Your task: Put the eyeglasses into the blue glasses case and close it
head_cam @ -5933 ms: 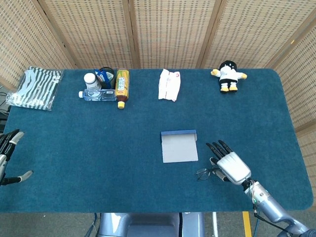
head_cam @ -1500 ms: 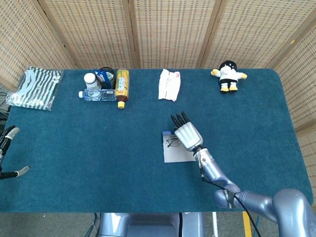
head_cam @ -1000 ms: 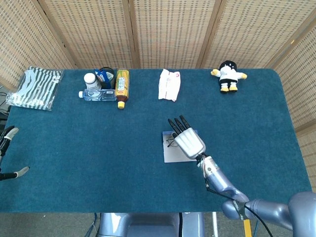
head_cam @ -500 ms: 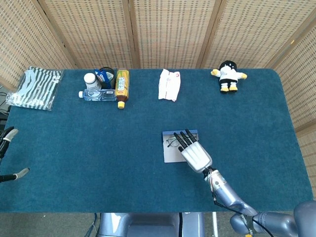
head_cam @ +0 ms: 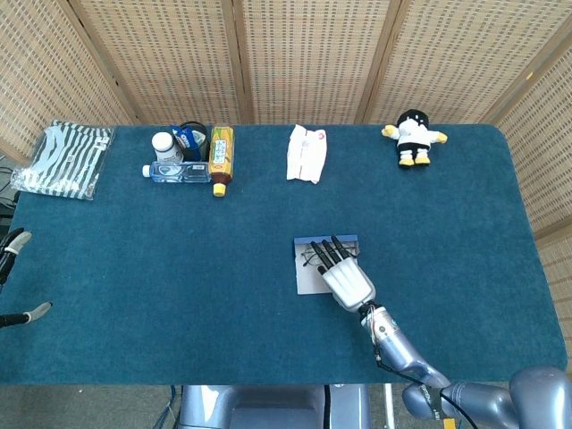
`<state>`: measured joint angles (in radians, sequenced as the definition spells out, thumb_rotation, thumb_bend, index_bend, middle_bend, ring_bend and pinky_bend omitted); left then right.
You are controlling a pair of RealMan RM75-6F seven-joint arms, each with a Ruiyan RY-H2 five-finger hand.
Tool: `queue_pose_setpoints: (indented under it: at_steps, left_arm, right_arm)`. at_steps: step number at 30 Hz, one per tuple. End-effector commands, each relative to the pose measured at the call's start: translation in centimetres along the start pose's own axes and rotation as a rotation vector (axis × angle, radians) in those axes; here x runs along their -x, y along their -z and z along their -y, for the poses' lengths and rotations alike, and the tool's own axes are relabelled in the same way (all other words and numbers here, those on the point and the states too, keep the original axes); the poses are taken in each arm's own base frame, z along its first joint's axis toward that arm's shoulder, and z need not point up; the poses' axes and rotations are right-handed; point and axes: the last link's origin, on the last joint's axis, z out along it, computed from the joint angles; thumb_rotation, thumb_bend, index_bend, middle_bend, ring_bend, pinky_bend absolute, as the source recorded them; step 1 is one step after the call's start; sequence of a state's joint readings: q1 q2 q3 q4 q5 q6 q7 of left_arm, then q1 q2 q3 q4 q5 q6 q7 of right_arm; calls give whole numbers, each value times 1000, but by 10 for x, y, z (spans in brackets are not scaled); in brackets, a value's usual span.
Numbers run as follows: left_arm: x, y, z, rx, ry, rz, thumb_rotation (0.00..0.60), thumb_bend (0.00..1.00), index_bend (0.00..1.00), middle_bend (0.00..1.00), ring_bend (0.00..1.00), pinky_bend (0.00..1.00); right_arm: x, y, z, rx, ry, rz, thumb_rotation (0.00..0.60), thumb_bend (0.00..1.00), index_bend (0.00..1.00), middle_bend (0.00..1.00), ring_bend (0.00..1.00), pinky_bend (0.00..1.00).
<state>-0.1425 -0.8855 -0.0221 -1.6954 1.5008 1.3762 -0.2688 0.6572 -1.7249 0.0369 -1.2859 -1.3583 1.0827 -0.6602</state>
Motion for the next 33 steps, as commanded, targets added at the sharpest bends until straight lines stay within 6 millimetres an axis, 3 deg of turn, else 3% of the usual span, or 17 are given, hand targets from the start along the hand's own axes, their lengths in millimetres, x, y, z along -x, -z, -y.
queue_pose_setpoints:
  at_steps: [1,28,33]
  left_arm:
    - [0,-1,0,-1,-1,2,600,0,0,0,0,0]
    - [2,-2,0,-5,-7,10,600,0,0,0,0,0]
    - [2,-2,0,-5,-6,10,600,0,0,0,0,0]
  right_arm:
    - [1,-1,1,-4,2,2,600,260,408,1,0,0]
    - [4,1,2,-17,11,2,600,260,408,1,0,0]
    - [6,-2,1,-9,18,4,600,347,408,4,0,0]
